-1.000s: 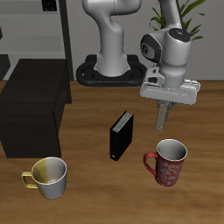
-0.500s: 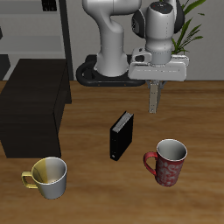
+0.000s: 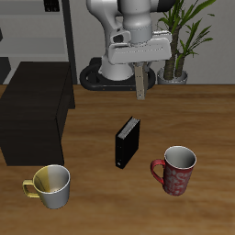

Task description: Place the yellow book upright on top of the shelf

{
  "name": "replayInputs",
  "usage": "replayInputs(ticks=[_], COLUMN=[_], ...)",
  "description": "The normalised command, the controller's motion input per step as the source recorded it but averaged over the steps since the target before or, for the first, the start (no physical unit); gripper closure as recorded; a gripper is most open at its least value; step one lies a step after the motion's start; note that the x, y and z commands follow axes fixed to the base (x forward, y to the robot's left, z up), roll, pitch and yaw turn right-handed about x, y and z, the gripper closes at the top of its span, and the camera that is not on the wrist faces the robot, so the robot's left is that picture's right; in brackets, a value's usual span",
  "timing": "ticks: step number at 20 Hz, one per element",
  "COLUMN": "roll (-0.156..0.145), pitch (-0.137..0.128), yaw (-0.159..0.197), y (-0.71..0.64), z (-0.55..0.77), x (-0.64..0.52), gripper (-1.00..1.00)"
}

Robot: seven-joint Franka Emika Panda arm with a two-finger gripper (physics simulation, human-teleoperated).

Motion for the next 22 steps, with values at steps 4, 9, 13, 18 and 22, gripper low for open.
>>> replayInputs(ticks=[4,9,13,18,22], roll=[0.052,0.070,-0.028,-0.045,-0.030], pitch=[0.027,0.029,0.022,-0.030,0.045], yaw=[0.058,0.049,0.000,0.056,0.002], y=[-0.57,-0.59,-0.57,-0.50,-0.46], z=[0.55,0.35,0.24,0.18,0.10], x=[0.04,0.09,0.12,0.11,0.13], gripper=[1.00,1.00,1.00,1.00,1.00])
